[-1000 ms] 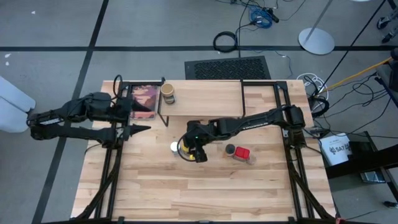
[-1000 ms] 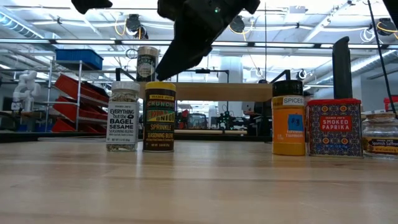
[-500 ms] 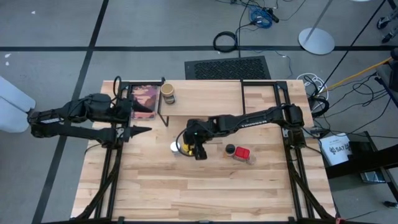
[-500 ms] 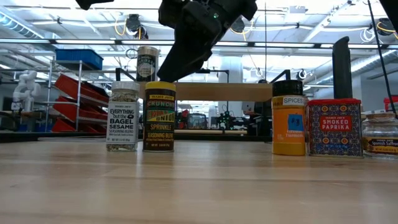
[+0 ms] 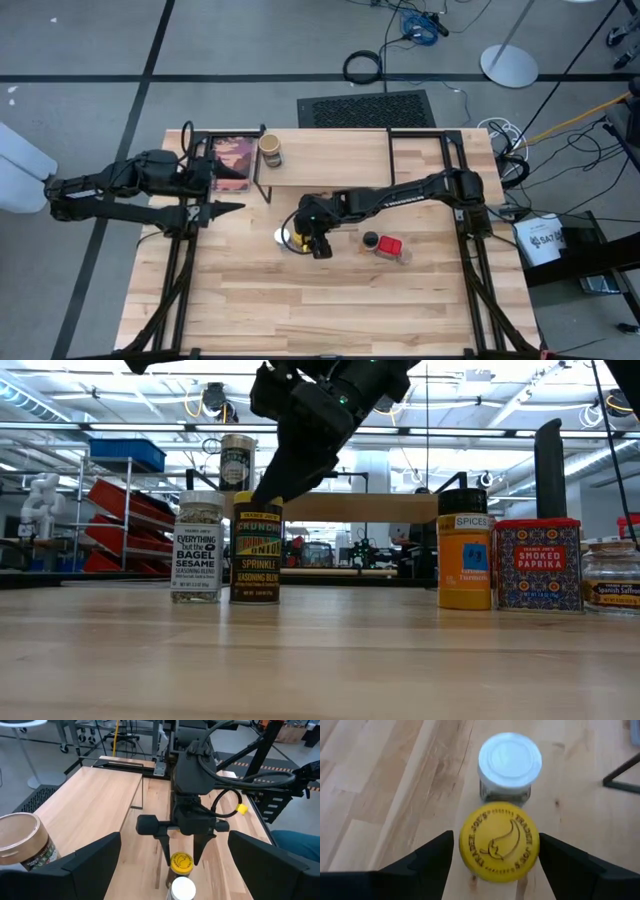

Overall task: Shelf spices
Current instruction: Put the yellow seasoning bottle on the shelf

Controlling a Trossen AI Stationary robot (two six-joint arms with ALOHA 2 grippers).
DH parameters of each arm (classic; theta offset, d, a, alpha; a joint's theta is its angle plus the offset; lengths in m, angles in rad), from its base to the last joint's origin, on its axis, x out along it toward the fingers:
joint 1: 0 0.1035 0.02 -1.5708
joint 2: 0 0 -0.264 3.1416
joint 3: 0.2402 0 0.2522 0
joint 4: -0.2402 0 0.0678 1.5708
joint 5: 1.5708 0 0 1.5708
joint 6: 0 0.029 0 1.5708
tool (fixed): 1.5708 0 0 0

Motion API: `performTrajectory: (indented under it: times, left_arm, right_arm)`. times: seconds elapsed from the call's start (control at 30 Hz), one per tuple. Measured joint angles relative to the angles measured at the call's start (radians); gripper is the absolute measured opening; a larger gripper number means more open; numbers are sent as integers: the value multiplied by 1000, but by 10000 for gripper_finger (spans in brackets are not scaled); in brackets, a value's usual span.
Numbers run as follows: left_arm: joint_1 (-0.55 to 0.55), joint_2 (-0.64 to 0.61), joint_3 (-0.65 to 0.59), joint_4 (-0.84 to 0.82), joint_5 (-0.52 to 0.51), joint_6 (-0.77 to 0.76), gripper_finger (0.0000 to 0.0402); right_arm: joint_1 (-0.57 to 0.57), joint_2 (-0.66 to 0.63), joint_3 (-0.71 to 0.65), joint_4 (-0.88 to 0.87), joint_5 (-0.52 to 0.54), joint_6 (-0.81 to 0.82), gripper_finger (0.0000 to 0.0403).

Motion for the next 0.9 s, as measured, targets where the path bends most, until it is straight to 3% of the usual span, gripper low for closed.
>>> performTrajectory:
  times: [0.27, 0.6, 0.9]
  left_arm:
    - [0, 0, 0, -1, 0, 2, 377]
    - [0, 0, 0, -2, -2, 22, 377]
    - [0, 0, 0, -3, -3, 21, 377]
  right_arm:
    - [0, 26, 2, 34, -5, 4, 268]
    - [0, 31, 2, 33, -6, 20, 218]
    - [14, 30, 52, -64, -6, 23, 221]
